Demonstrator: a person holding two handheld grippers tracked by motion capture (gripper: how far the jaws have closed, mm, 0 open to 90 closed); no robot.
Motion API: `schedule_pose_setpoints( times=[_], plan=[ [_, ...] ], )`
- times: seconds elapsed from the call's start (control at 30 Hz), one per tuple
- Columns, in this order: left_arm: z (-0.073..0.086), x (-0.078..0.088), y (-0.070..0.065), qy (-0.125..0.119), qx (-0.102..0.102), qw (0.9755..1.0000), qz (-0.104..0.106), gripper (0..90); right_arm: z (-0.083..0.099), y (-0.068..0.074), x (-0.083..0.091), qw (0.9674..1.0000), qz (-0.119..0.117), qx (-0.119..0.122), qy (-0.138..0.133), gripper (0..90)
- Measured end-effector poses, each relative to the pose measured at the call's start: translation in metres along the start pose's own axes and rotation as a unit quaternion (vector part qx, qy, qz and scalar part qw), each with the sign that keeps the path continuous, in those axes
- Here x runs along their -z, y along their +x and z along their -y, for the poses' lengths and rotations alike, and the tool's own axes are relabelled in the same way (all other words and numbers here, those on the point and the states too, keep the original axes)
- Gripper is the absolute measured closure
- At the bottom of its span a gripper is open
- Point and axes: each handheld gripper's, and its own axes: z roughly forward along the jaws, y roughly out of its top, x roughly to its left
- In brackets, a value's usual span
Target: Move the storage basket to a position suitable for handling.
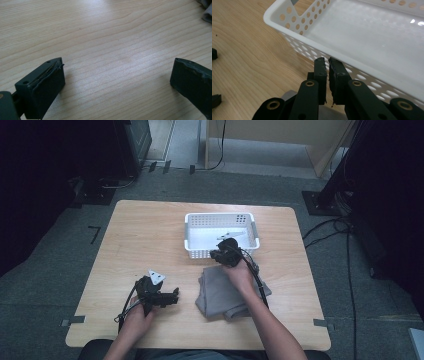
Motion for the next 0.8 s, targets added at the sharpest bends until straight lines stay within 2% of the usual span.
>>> schedule_pose_setpoints(
  times=[0.27, 0.37, 0.6, 0.8],
  plan=[
    [0.0, 0.0, 0.0, 0.001, -0.001, 1.0, 0.0, 0.0, -0.007, -0.004, -0.011, 0.9999, -0.007, -0.006, -0.007, 81.5],
    [0.0, 0.0, 0.0, 0.0, 0.0, 1.0, 0.0, 0.0, -0.006, -0.004, -0.01, 0.9999, -0.012, -0.008, -0.002, 78.2],
    [0.0, 0.0, 0.0, 0.0, 0.0, 1.0, 0.0, 0.0, 0.002, -0.008, 0.017, 0.9997, -0.017, -0.008, 0.016, 64.3],
    [0.0, 0.0, 0.0, 0.0, 0.0, 1.0, 0.0, 0.0, 0.019, -0.017, 0.044, 0.9999, -0.011, -0.004, 0.005, 57.2]
  ],
)
